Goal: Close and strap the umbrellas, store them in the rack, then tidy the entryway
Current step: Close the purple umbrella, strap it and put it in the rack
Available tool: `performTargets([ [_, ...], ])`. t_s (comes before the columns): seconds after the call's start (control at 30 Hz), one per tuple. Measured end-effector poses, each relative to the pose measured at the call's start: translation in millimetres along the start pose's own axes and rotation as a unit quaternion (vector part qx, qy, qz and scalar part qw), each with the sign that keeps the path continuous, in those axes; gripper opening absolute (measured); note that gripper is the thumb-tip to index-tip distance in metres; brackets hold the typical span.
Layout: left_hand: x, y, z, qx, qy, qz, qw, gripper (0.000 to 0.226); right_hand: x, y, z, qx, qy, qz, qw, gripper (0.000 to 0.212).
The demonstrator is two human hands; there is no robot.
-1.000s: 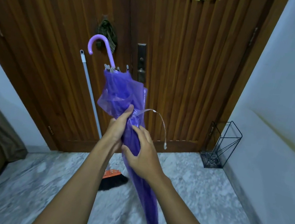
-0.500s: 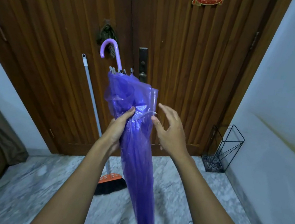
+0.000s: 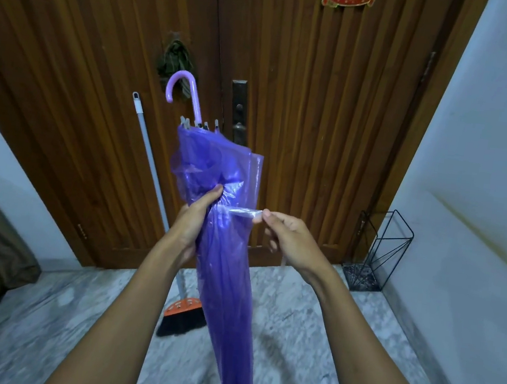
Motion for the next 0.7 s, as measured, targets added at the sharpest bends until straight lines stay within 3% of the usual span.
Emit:
performTargets([
  [0.17, 2.3, -4.0, 8.1, -0.068, 0.018, 0.035, 0.997, 0.032, 16.8, 1.0, 0.9, 0.011, -0.072, -0.049, 0.996, 0.029],
  [0.3, 2.8, -11.9, 14.1, -0.102, 0.020, 0.068, 0.992, 0.031, 31.0, -9.0, 0.5, 0.037, -0.088, -0.073, 0.993, 0.041],
  [0.43, 5.5, -19.8, 18.2, -0.111, 0.023, 0.056, 0.992, 0.031, 36.0, -28.8, 0.6, 0.049, -0.120, -0.195, 0.972, 0.040],
  [0.6, 11.0, -19.8, 17.4, -0.122, -0.012, 0.054, 0.991, 0.034, 25.6, -49.4, 2.7, -0.007, -0.136, -0.337, 0.932, 0.033],
  [0.7, 11.1, -20.8, 17.3, -0.115, -0.017, 0.009, 0.993, 0.039, 16.1, -57.0, 1.9, -0.036, -0.135, -0.361, 0.922, 0.036],
])
Point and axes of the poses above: each hand's wrist, its own z-axis away from the middle knuckle, its own y-axis out of the back of the hand, x = y × z, the point moved 5 cm from there along -z, towards the middle knuckle, and after that the axes turned 2 degrees about y, right-handed, at the moved point
